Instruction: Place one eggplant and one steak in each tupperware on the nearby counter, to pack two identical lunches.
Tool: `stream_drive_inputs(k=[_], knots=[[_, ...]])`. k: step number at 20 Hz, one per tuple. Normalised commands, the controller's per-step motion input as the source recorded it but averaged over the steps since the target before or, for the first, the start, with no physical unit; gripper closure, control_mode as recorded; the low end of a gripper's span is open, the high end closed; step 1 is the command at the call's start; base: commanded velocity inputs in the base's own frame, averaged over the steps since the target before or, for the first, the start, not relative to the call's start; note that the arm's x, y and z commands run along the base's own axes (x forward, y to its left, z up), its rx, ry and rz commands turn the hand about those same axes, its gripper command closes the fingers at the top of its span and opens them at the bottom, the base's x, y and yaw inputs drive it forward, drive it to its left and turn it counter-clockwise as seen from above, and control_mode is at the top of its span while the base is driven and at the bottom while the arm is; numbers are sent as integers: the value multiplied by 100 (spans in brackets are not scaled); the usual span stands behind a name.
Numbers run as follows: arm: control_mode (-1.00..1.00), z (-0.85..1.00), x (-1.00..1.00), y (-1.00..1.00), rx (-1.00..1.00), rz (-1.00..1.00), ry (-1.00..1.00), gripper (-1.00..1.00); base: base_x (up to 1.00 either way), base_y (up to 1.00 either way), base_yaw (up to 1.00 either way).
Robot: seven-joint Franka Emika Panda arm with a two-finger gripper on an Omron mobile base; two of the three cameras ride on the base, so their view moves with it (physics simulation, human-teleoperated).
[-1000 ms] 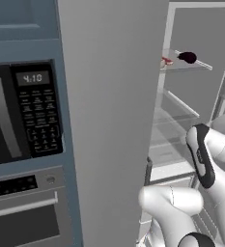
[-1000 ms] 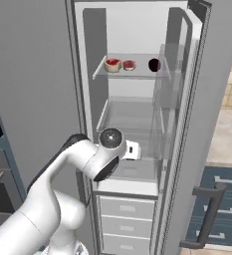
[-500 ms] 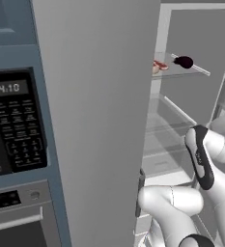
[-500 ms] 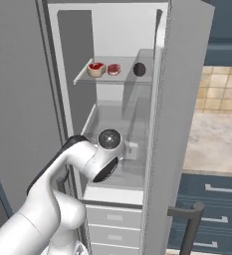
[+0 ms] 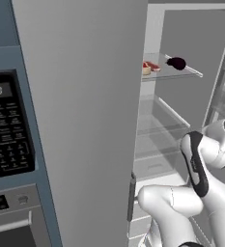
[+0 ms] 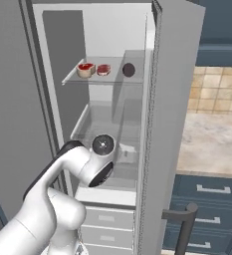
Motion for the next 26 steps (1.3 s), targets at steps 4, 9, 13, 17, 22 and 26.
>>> stream_drive_inputs(k=[4, 9, 13, 17, 22, 26], knots=[[100, 0, 0, 0, 0, 0, 0, -100, 16, 0, 0], [-100, 70, -5, 53, -21, -2, -16, -100, 0, 0, 0], [-100, -41, -3, 74, 0, 11, 25, -100, 0, 0, 0], [-100, 93, 6, 0, 0, 0, -11, -100, 0, 0, 0], [-100, 100, 0, 0, -3, 0, -19, -100, 0, 0, 0], [-100, 100, 5, 0, -3, 0, -12, -100, 0, 0, 0]])
